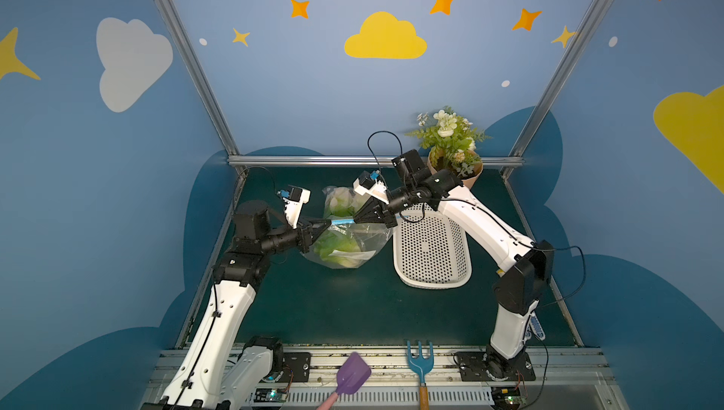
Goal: Open the zip-top bag and take out the chinese cabbages
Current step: Unzip the zipper on the zipper food storage bag.
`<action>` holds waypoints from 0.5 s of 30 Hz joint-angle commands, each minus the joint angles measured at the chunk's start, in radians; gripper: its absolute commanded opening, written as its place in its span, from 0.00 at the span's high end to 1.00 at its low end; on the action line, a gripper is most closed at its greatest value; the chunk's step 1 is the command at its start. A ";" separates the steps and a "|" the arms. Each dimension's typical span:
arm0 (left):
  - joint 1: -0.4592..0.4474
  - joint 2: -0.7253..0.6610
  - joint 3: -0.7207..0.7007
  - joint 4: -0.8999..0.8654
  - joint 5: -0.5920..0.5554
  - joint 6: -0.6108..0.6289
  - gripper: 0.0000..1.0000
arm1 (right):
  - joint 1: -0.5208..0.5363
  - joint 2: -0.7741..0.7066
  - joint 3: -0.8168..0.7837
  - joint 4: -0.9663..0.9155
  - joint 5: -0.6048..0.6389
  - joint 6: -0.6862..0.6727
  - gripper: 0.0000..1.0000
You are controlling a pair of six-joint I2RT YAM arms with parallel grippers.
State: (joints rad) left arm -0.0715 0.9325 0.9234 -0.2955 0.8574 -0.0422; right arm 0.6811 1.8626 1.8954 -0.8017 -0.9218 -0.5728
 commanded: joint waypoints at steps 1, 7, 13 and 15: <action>0.033 -0.024 0.016 -0.020 -0.038 0.021 0.95 | -0.035 -0.058 -0.032 -0.013 0.053 0.007 1.00; 0.062 -0.039 0.014 -0.022 -0.048 0.026 0.95 | -0.053 -0.089 -0.077 -0.012 0.065 0.012 1.00; 0.088 -0.051 0.014 -0.028 -0.060 0.032 0.95 | -0.063 -0.116 -0.122 -0.005 0.092 0.016 1.00; 0.094 -0.052 0.014 -0.030 -0.070 0.037 0.95 | -0.067 -0.121 -0.135 -0.005 0.101 0.017 1.00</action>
State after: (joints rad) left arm -0.0006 0.8948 0.9234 -0.3168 0.8379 -0.0288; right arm 0.6392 1.7756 1.7813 -0.7769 -0.8700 -0.5617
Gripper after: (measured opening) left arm 0.049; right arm 0.069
